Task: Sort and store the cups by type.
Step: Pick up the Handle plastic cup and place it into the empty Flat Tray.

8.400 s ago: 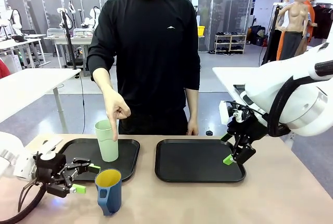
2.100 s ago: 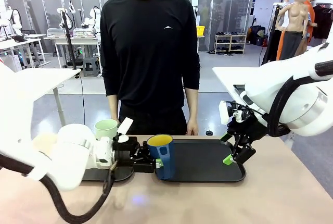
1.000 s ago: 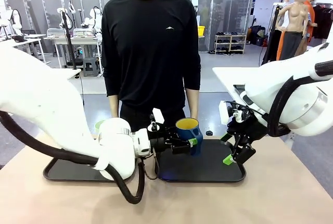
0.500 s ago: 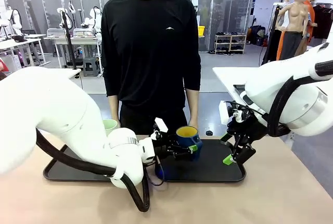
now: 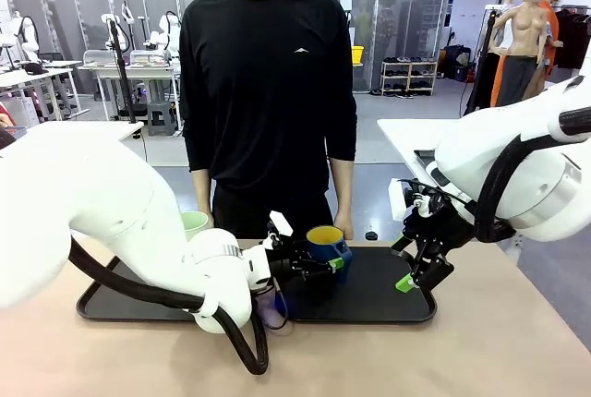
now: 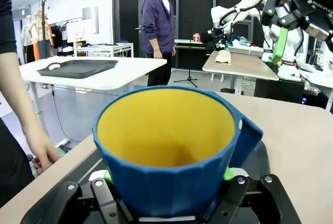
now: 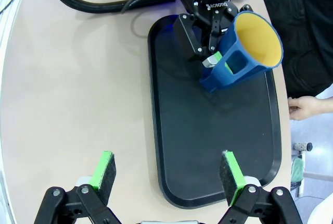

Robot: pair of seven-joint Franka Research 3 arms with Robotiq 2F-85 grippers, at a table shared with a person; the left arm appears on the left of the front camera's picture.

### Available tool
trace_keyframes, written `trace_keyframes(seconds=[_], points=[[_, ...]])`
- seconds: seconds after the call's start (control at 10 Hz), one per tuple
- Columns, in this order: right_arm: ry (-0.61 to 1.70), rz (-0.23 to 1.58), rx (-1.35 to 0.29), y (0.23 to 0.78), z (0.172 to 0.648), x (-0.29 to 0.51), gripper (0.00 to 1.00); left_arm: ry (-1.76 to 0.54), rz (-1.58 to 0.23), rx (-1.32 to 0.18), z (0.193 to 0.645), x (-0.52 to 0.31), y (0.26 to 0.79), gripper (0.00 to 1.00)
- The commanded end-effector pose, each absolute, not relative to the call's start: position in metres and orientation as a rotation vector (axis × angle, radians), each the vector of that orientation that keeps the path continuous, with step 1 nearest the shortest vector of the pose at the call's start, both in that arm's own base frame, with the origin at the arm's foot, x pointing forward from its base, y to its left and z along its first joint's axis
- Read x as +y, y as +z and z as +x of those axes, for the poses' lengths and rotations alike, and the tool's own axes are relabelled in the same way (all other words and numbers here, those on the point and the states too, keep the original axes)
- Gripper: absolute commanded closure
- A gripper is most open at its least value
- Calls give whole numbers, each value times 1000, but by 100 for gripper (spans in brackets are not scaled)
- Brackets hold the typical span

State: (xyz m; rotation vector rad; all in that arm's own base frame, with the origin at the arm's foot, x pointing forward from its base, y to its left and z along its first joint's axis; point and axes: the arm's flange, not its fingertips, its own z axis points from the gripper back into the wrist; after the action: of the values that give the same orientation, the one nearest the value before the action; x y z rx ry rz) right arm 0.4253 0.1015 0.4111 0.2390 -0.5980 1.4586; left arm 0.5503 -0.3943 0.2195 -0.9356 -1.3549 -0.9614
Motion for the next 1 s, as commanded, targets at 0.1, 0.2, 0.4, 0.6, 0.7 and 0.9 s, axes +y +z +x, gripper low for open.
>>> trace_keyframes(seconds=[0.1,0.2,0.4,0.6,0.7,0.9], points=[[1454,225,-593,411,425,101,0,-962,-861,-1347,544,-413,195,26],[1454,225,-593,411,425,101,0,-959,-851,-1339,546,-414,192,26],[1454,225,-593,411,425,101,0,-960,-843,-1323,549,-415,186,26],[1454,225,-593,411,425,101,0,-963,-835,-1317,550,-415,181,26],[1454,225,-593,411,425,101,0,-963,-832,-1315,550,-415,179,26],[1454,225,-593,411,425,101,0,-955,-840,-1303,549,-413,178,26]])
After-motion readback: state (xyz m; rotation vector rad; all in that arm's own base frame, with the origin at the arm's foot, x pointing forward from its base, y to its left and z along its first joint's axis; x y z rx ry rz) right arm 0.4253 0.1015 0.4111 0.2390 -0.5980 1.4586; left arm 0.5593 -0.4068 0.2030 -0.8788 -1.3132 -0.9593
